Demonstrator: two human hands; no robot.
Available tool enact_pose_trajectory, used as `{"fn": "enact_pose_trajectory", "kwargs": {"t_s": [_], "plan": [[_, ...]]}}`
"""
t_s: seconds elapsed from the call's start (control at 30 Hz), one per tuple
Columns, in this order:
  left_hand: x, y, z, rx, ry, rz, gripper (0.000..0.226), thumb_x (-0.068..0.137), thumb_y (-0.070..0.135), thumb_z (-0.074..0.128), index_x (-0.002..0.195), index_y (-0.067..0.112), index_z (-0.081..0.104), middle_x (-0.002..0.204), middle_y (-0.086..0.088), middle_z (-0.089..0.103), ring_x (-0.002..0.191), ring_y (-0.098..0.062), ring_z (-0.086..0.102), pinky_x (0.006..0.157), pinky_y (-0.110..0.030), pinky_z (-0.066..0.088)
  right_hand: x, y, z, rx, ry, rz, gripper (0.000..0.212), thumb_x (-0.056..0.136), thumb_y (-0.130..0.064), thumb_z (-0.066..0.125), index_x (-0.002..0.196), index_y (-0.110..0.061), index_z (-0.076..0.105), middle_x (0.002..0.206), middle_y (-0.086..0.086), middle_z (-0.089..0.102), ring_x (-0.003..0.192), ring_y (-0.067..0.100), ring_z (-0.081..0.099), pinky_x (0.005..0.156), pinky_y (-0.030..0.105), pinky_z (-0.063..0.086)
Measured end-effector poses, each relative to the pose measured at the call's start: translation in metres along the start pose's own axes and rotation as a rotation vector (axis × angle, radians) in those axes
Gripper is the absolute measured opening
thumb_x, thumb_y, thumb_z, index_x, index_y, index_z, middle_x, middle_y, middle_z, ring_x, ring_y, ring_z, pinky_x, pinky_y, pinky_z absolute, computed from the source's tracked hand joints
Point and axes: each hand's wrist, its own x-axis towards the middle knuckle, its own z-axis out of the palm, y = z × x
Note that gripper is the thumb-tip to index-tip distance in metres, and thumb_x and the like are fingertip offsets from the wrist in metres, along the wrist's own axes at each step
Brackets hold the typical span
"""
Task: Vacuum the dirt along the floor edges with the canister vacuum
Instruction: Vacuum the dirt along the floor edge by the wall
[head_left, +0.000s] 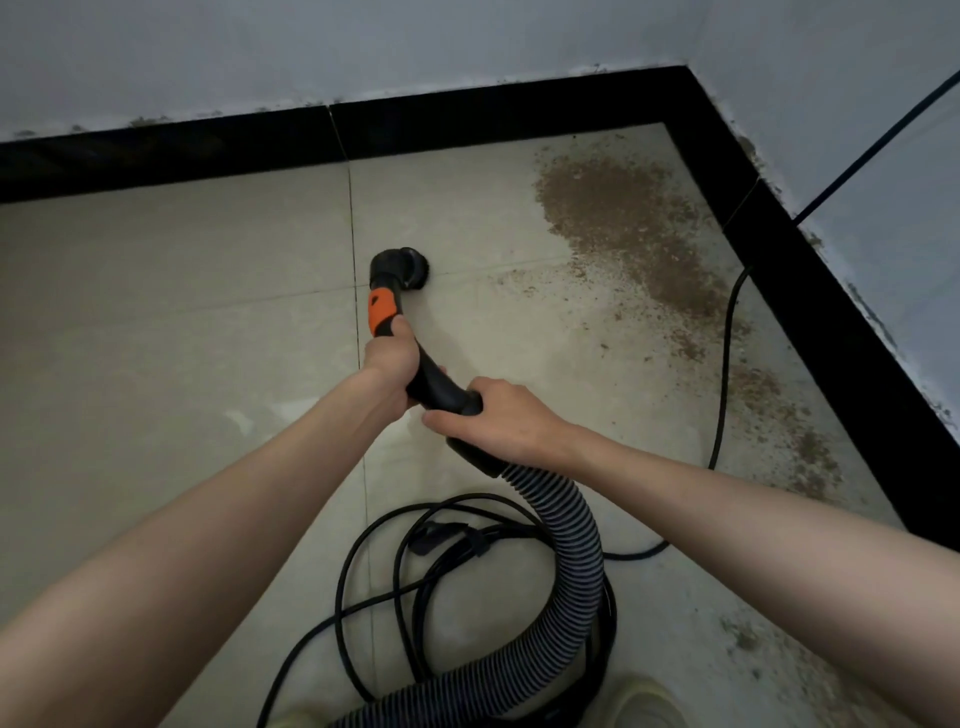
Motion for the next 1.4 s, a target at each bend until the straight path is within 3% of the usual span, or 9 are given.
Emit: {"fn": "enact_pose_trajectory", "kwargs": {"t_s": [0.07, 0.13, 0.27, 0.37, 0.6, 0.8, 1.0, 1.23, 1.4], "plan": [[-0.003, -0.004, 0.002, -0.018, -0.009, -0.010, 0.046, 0.103, 0.039, 0.034, 0.133, 0.004, 0.034, 0.082, -0.013, 0.053, 0.061, -0.024, 0.054, 0.069, -0.040, 0.050, -0.002, 0.003, 0.000, -0.019, -0.003, -0.011, 0.032, 0.083, -0.056, 0.063, 0.080, -0.026, 0.051, 0.081, -0.005, 0.063, 0.077, 0.015, 0.062, 0.064, 0.031, 0.048], [-0.007, -0.011, 0.005, -0.017, -0.022, -0.017, 0.047, 0.103, 0.039, 0.034, 0.133, 0.004, 0.033, 0.084, -0.013, 0.052, 0.062, -0.024, 0.055, 0.065, -0.039, 0.050, -0.009, 0.010, 0.000, -0.018, -0.012, -0.005, 0.029, 0.084, -0.054, 0.062, 0.080, -0.027, 0.051, 0.083, -0.004, 0.064, 0.080, 0.019, 0.064, 0.070, 0.033, 0.050], [-0.018, -0.026, 0.014, -0.005, -0.099, -0.044, 0.050, 0.102, 0.041, 0.035, 0.136, 0.004, 0.030, 0.096, -0.016, 0.054, 0.069, -0.024, 0.057, 0.064, -0.039, 0.050, -0.021, 0.023, -0.004, -0.029, -0.032, 0.022, 0.026, 0.086, -0.049, 0.062, 0.079, -0.027, 0.050, 0.078, -0.007, 0.061, 0.075, 0.014, 0.061, 0.063, 0.026, 0.045], [-0.025, -0.026, 0.020, -0.005, -0.200, -0.073, 0.053, 0.103, 0.041, 0.035, 0.137, 0.001, 0.030, 0.089, -0.015, 0.052, 0.071, -0.026, 0.056, 0.060, -0.036, 0.048, -0.027, 0.028, -0.007, -0.007, -0.023, 0.042, 0.029, 0.089, -0.050, 0.060, 0.078, -0.026, 0.050, 0.075, -0.009, 0.059, 0.070, 0.008, 0.057, 0.058, 0.022, 0.042], [-0.032, -0.026, 0.035, 0.051, -0.298, -0.094, 0.048, 0.103, 0.041, 0.032, 0.131, 0.002, 0.031, 0.084, -0.013, 0.051, 0.070, -0.026, 0.055, 0.077, -0.041, 0.046, -0.037, 0.040, -0.008, 0.091, 0.056, 0.061, 0.036, 0.091, -0.055, 0.055, 0.082, -0.020, 0.057, 0.087, 0.005, 0.070, 0.081, 0.022, 0.066, 0.074, 0.035, 0.052], [-0.033, -0.024, 0.054, 0.116, -0.308, -0.061, 0.039, 0.103, 0.041, 0.032, 0.115, 0.004, 0.037, 0.082, -0.012, 0.051, 0.070, -0.026, 0.055, 0.064, -0.038, 0.049, -0.041, 0.050, -0.016, 0.111, 0.093, 0.086, 0.036, 0.094, -0.055, 0.051, 0.079, -0.023, 0.053, 0.077, -0.002, 0.064, 0.067, 0.013, 0.062, 0.056, 0.022, 0.044], [-0.030, -0.022, 0.080, 0.234, -0.337, 0.007, 0.053, 0.103, 0.043, 0.031, 0.134, 0.000, 0.031, 0.090, -0.013, 0.053, 0.072, -0.026, 0.059, 0.074, -0.043, 0.051, -0.044, 0.062, -0.027, 0.250, 0.141, 0.127, 0.034, 0.095, -0.050, 0.053, 0.085, -0.017, 0.058, 0.089, 0.008, 0.070, 0.078, 0.022, 0.069, 0.072, 0.034, 0.056], [-0.027, -0.022, 0.101, 0.332, -0.368, 0.024, 0.055, 0.102, 0.046, 0.030, 0.133, 0.001, 0.032, 0.100, -0.016, 0.055, 0.085, -0.030, 0.061, 0.077, -0.043, 0.054, -0.044, 0.072, -0.031, 0.227, 0.229, 0.159, 0.035, 0.095, -0.050, 0.053, 0.074, -0.022, 0.052, 0.070, -0.006, 0.059, 0.060, 0.006, 0.057, 0.052, 0.014, 0.038], [-0.022, -0.017, 0.109, 0.371, -0.367, 0.048, 0.057, 0.102, 0.047, 0.030, 0.133, 0.000, 0.034, 0.107, -0.017, 0.055, 0.093, -0.031, 0.060, 0.079, -0.041, 0.054, -0.038, 0.074, -0.035, 0.232, 0.252, 0.162, 0.035, 0.095, -0.051, 0.052, 0.075, -0.022, 0.053, 0.072, -0.006, 0.059, 0.062, 0.007, 0.057, 0.051, 0.017, 0.037]]}}
